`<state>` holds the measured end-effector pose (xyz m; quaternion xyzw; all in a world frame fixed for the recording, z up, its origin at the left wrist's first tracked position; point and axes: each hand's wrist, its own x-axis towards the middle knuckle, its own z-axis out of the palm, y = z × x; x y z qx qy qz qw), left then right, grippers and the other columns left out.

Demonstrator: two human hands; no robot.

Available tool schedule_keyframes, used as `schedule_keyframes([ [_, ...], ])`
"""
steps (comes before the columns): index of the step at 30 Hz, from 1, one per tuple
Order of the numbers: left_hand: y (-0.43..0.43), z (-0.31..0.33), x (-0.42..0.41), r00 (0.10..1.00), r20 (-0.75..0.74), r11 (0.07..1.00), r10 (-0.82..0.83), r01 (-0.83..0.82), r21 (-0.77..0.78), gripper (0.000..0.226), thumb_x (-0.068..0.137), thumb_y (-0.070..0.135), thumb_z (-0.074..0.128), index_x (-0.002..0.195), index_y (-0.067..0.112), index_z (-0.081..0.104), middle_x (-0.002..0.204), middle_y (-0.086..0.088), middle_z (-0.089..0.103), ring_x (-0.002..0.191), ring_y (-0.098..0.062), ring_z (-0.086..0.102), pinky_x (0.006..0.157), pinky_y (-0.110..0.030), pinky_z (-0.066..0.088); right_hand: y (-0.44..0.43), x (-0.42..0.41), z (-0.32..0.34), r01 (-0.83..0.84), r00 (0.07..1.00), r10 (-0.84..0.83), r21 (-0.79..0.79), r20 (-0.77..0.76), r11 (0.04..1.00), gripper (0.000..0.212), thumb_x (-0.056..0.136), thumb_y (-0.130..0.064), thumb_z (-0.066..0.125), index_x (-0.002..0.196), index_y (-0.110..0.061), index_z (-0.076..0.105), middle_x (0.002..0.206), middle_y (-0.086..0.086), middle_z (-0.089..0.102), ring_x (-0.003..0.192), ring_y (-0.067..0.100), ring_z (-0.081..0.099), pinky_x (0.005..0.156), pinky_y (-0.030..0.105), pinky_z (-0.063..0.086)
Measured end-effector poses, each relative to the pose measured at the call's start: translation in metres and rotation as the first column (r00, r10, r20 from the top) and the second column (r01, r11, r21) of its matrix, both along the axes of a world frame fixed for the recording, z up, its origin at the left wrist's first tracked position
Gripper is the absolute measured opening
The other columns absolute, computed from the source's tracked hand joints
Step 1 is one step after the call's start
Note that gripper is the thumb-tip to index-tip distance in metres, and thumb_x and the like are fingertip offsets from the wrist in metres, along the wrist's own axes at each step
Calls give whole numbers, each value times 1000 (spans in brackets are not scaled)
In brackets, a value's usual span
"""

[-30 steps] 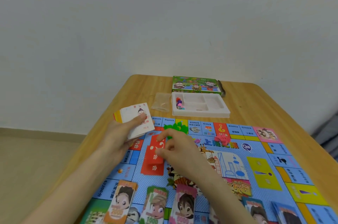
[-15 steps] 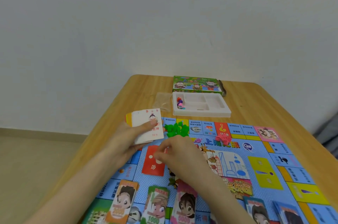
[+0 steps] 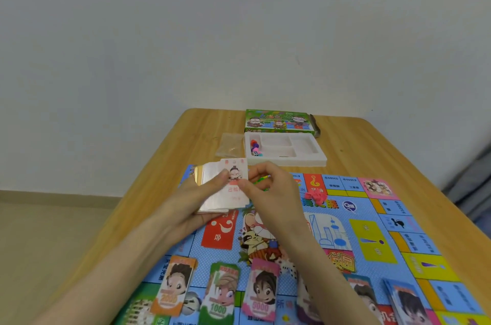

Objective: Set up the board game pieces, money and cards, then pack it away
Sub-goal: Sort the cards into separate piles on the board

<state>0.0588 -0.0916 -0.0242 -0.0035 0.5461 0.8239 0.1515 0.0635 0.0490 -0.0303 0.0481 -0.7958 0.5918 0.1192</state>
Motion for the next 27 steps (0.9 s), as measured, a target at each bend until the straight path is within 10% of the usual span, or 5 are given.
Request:
schedule_keyframes([
  [11, 21, 23, 3, 998, 56, 999, -32, 30, 41, 22, 70, 3, 63, 91, 9, 65, 81, -11, 74, 65, -17, 72, 54, -27, 59, 52, 10, 33, 101, 995, -99, -166, 23, 981, 32, 83, -7, 68, 101, -22, 46, 75, 0, 60, 72, 17, 66, 58, 28, 53],
  [20, 50, 46, -3, 999, 10, 985, -38, 36, 169, 14, 76, 3, 59, 86, 9, 67, 78, -11, 74, 65, -17, 72, 58, -24, 57, 119, 9, 34, -339, 819, 65, 390, 570, 856, 27, 84, -2, 66, 105, -16, 56, 80, 1, 55, 65, 14, 65, 55, 22, 55],
  [27, 50, 23, -10, 991, 131, 988, -30, 10, 151, 47, 62, 6, 67, 109, 8, 64, 105, -17, 71, 90, -22, 70, 73, -32, 56, 118, 5, 17, -315, 881, -27, 629, 472, 711, 29, 78, -21, 75, 96, -22, 52, 78, -13, 46, 62, 1, 48, 51, 18, 36],
])
